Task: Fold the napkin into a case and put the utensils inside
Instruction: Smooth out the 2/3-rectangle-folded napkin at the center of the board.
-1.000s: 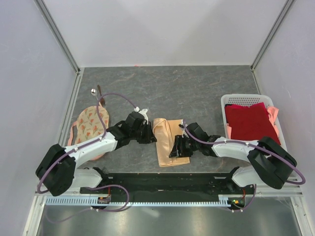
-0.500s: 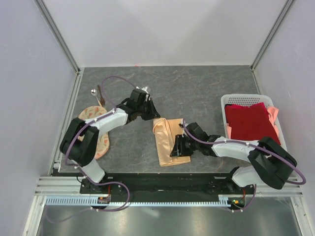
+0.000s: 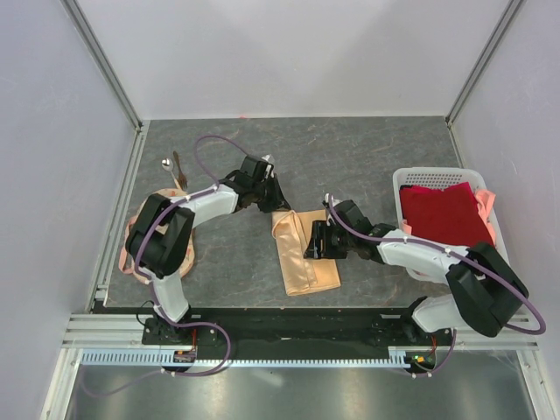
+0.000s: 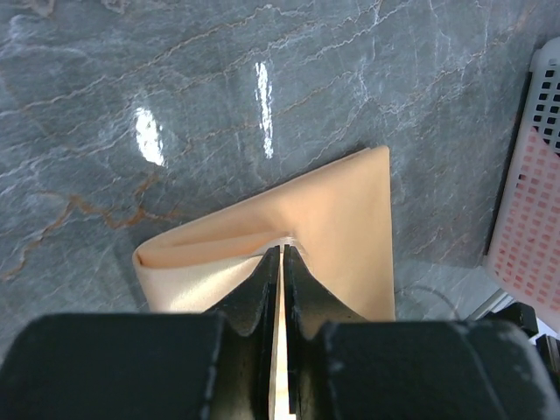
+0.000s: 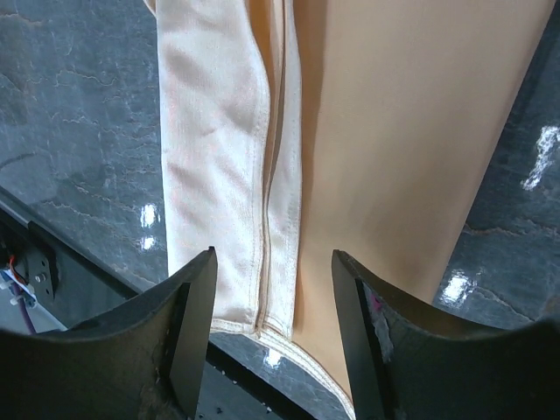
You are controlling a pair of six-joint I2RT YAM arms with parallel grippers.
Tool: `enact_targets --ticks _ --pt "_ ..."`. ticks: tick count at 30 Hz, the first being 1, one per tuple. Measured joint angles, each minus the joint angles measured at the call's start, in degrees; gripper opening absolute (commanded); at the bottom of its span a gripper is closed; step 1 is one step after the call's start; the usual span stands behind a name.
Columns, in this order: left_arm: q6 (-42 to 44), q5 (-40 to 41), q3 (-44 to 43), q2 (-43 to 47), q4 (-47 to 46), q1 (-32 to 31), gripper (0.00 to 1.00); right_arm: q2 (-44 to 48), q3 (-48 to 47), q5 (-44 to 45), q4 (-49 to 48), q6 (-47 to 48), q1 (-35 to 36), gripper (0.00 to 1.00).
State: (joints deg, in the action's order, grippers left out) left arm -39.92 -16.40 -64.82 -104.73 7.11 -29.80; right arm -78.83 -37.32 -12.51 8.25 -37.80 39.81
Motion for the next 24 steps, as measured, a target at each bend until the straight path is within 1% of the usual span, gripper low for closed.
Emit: enact_targets --ticks 10,15,18,20,21,22,24 --pt "-1.20 -2.43 -2.69 -6.19 -2.36 0.00 0.09 -2.40 -2.93 -0.09 0.81 2.03 -1.51 0.63" --pt "-1.79 -3.61 -2.95 -9.64 -4.81 0.00 0.09 -6.69 -6.71 -0.11 0.90 3.19 -2.14 0.59" --pt "-2.23 -4.11 -2.95 -10.12 -6.21 0.04 0.09 -10.34 -10.25 -0.09 0.61 4.15 -2.36 0.54" --pt "-2.27 -4.31 -2.95 -10.12 -6.95 0.04 0.09 -12.57 -12.37 -0.15 0.17 4.81 -2.78 0.44" --pt "-2.29 -4.46 -2.95 -10.12 -7.26 0.04 0.09 -13.97 -13.57 -0.22 -0.26 5.27 -3.17 0.38" --pt "-2.29 -4.59 -2.93 -10.12 -7.56 0.04 0.09 -15.23 -14.58 -0.42 -0.63 5.64 -3.65 0.36" --pt "-2.32 -4.70 -2.95 -10.12 -7.85 0.04 0.13 -17.40 -16.02 -0.74 -1.42 6.19 -4.61 0.33"
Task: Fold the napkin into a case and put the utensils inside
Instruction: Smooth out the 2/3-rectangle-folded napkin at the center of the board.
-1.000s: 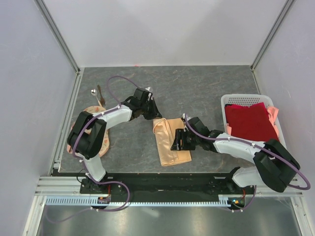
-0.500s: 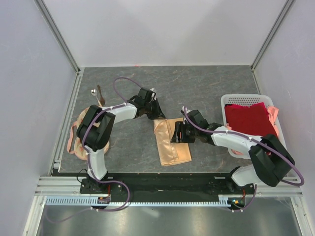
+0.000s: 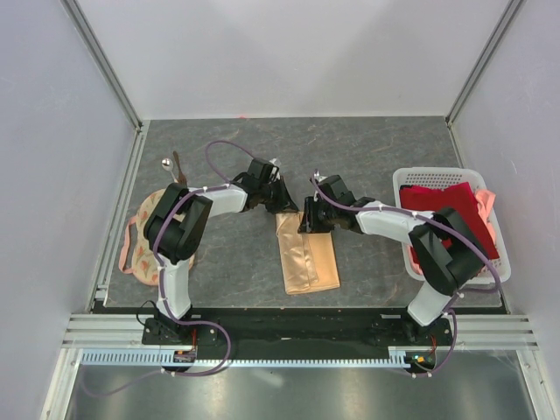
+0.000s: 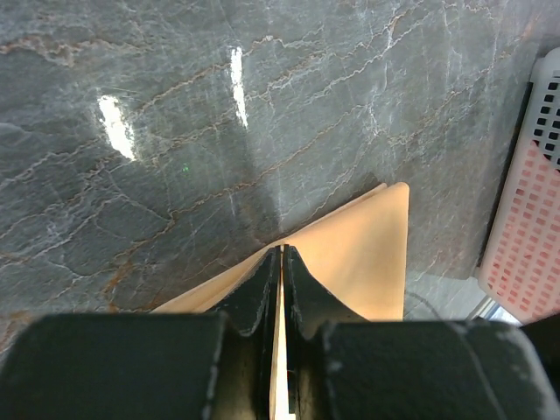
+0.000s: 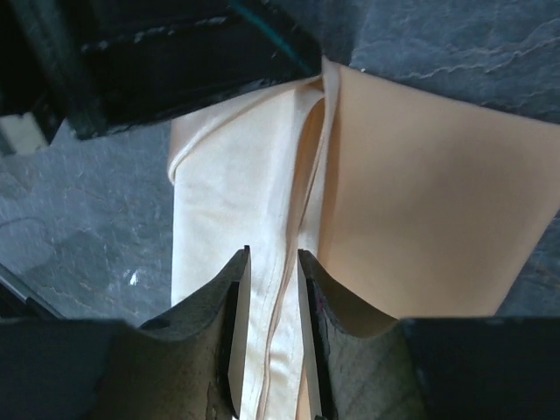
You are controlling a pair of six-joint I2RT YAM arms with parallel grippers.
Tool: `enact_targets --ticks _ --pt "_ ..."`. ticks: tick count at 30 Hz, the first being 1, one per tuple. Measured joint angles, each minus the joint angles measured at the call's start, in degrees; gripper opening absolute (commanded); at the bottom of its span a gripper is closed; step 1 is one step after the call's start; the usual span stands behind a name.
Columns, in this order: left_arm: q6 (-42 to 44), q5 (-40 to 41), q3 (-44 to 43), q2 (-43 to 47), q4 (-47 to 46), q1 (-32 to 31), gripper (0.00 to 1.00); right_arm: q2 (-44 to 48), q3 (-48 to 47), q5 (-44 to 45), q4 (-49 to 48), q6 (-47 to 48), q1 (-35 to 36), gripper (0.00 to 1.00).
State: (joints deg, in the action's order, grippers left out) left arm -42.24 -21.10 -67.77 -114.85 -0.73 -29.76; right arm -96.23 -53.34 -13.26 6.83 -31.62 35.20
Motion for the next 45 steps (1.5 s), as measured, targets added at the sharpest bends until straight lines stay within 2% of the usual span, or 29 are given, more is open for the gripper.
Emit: enact_targets --ticks 1,4,6,9,12,14,17,18,21,24,29,41,45 --pt "-0.02 0.00 0.02 0.02 0.00 0.00 0.15 -0.76 -0.39 -0.17 -0.20 0.13 -0.39 0.33" --pt "-0.22 0.00 0.13 0.61 0.04 0.00 0.29 -1.40 -0.70 -0.39 -0.24 0.26 -1.33 0.33" --pt "-0.55 -0.02 0.46 2.10 0.46 0.00 0.31 -1.40 -1.31 -0.57 -0.22 0.39 -1.68 0.38" --pt "-0.87 -0.02 0.48 5.62 1.22 0.00 0.31 -1.40 -2.47 -1.20 -0.37 0.44 -1.99 0.43" --pt "-1.01 -0.02 0.48 9.79 2.25 0.31 0.26 -1.60 -3.72 -1.97 -0.37 0.44 -2.27 0.43" --pt "-1.11 -0.07 0.48 12.24 2.71 0.76 0.18 -2.29 -4.72 -2.49 -0.44 0.44 -2.49 0.43" --pt "-1.36 0.02 0.70 14.82 3.65 2.21 0.11 -4.00 -6.40 -3.63 -0.48 0.37 -2.71 0.36" --pt "-1.42 0.04 1.07 15.43 3.85 2.89 0.10 -4.63 -7.02 -3.93 -0.48 0.37 -2.73 0.30" --pt "-1.53 0.24 2.69 16.11 4.13 4.46 0.08 -6.86 -9.55 -5.14 -0.57 0.04 -2.73 0.14" --pt "-1.73 0.59 4.81 16.09 5.07 5.16 0.08 -8.52 -11.63 -6.27 -0.79 -0.07 -2.75 0.07" --pt "-2.93 -0.04 8.72 15.85 4.37 4.90 0.07 -10.91 -13.99 -7.98 -1.46 -0.26 -2.73 0.03" --pt "-4.81 -1.55 12.87 10.91 -0.66 3.30 0.07 -15.85 -14.32 -8.74 -3.23 0.59 -6.12 0.02" --pt "-4.72 -1.49 12.90 9.79 -1.03 2.95 0.11 -16.94 -14.32 -9.40 -3.45 1.29 -6.88 0.03"
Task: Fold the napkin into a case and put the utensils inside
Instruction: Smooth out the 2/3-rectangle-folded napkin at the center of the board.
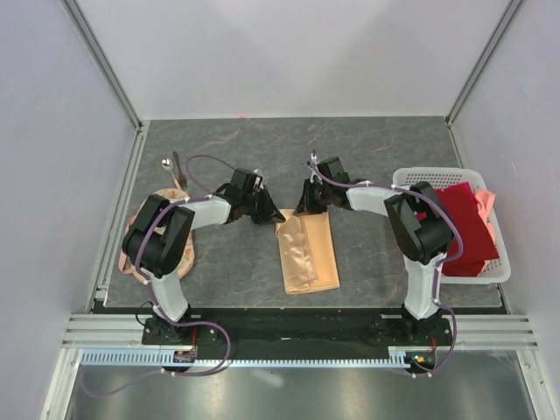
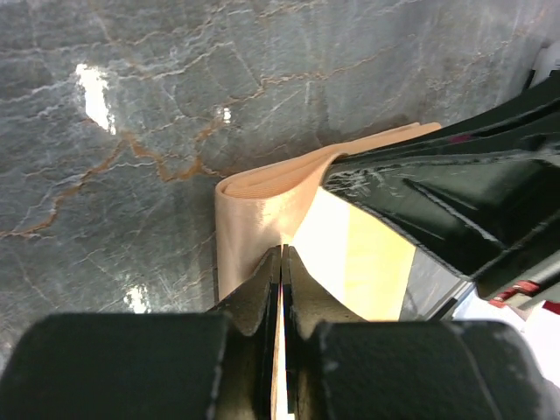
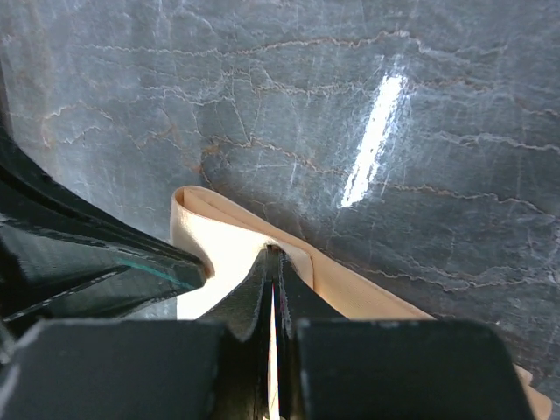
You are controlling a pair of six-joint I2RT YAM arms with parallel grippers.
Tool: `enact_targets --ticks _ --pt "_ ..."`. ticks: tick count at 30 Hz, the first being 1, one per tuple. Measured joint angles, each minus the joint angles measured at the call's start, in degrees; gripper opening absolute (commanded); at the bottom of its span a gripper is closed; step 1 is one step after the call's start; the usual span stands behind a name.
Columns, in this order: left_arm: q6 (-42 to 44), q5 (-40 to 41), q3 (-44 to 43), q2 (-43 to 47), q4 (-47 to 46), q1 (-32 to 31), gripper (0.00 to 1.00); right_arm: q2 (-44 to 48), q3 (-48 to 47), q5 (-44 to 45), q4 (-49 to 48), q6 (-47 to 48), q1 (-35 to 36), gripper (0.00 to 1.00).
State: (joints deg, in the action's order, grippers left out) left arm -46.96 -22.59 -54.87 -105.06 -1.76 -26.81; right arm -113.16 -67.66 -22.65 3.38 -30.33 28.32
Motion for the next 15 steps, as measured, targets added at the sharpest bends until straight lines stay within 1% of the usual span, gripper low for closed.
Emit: enact_targets --ticks 2,3,6,9,10,13,15 --pt "0.48 0.76 0.00 0.81 0.59 -0.26 0.15 -0.13 0.00 -0.24 0.04 0.17 0.02 0.04" --pt "0.85 1.42 0.00 1.60 1.70 -0.52 0.19 -0.11 0.00 -0.26 0.02 0.17 0.04 0.05" --pt "2.05 3.30 0.00 5.55 4.44 -2.08 0.20 -0.04 0.13 -0.33 0.02 0.15 0.07 0.08" --pt "2.75 3.65 0.00 11.19 6.23 -4.96 0.14 0.98 0.83 -0.46 0.44 0.17 0.07 0.18" --pt "2.82 3.41 0.02 12.81 6.19 -6.25 0.13 1.44 0.98 -0.46 0.57 0.13 0.07 0.30" --pt "2.84 2.67 1.68 16.39 5.55 -9.99 0.11 4.44 2.16 -0.22 1.31 0.26 0.07 0.37" --pt "2.71 2.49 4.70 18.14 5.40 -12.50 0.10 7.10 3.32 0.13 1.84 0.39 0.07 0.38"
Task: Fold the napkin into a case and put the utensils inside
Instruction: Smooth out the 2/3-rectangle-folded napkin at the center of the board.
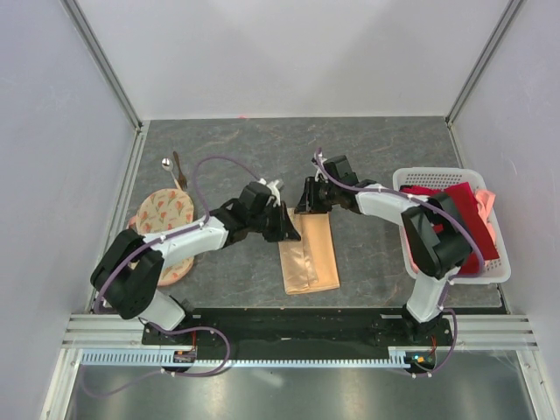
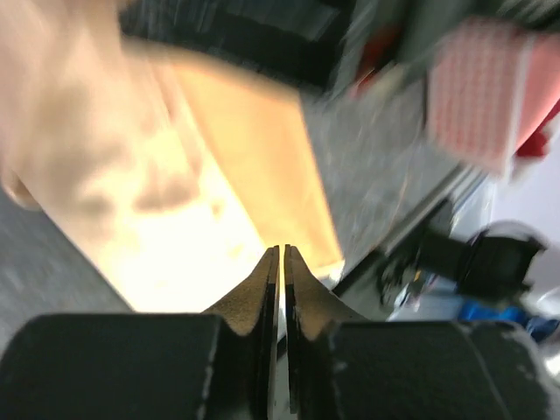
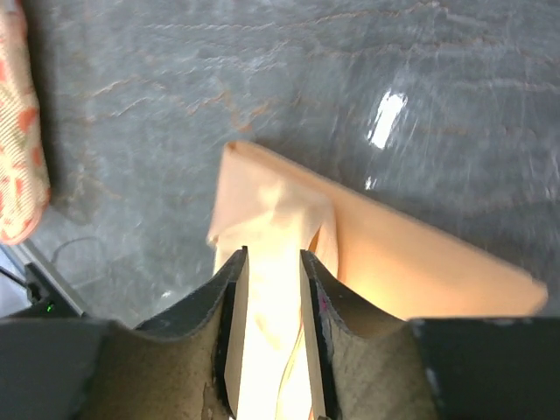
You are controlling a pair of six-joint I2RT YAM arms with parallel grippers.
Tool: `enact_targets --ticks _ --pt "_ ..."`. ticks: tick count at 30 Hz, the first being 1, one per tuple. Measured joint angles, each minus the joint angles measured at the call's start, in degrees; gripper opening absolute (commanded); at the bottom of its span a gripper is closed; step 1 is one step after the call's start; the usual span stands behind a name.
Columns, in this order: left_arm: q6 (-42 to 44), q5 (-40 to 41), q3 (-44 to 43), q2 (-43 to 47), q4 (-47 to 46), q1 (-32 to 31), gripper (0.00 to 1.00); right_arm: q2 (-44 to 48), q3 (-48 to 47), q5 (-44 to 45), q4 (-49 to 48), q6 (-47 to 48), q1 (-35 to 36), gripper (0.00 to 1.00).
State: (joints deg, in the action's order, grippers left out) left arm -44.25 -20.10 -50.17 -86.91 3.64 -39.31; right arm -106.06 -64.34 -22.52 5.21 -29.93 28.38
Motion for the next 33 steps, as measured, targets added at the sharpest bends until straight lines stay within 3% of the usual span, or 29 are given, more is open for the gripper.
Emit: enact_targets --ticks 3,9,19,27,28,30,31,33 --pt "-0.31 -0.39 4.90 1.03 0.55 -3.17 0.09 5.35 2.82 0.28 0.48 0.04 0.00 0.36" --pt "-1.66 -1.01 10.91 1.90 0.81 -7.43 0.08 12.72 10.58 0.74 0.59 0.02 0.00 0.16" --pt "-2.82 0.17 16.06 3.76 0.44 -9.38 0.08 15.30 19.76 4.39 2.75 0.24 0.00 0.18" --pt "-2.36 4.57 15.43 2.51 3.74 -9.49 0.11 21.16 19.87 7.65 5.42 0.72 -0.15 0.41" --pt "-1.90 5.64 15.06 2.99 4.68 -9.57 0.22 22.29 19.87 7.96 5.99 0.79 -0.50 0.44" --pt "-0.81 8.00 14.75 5.20 7.23 -9.62 0.31 24.35 19.91 8.28 6.91 0.63 -1.68 0.52" --pt "-0.24 8.96 14.58 6.82 8.52 -9.66 0.42 25.38 20.00 8.33 7.32 0.55 -2.67 0.56" --pt "0.90 10.84 13.33 10.01 11.10 -10.43 0.50 27.50 20.57 8.37 7.80 0.02 -5.27 0.68"
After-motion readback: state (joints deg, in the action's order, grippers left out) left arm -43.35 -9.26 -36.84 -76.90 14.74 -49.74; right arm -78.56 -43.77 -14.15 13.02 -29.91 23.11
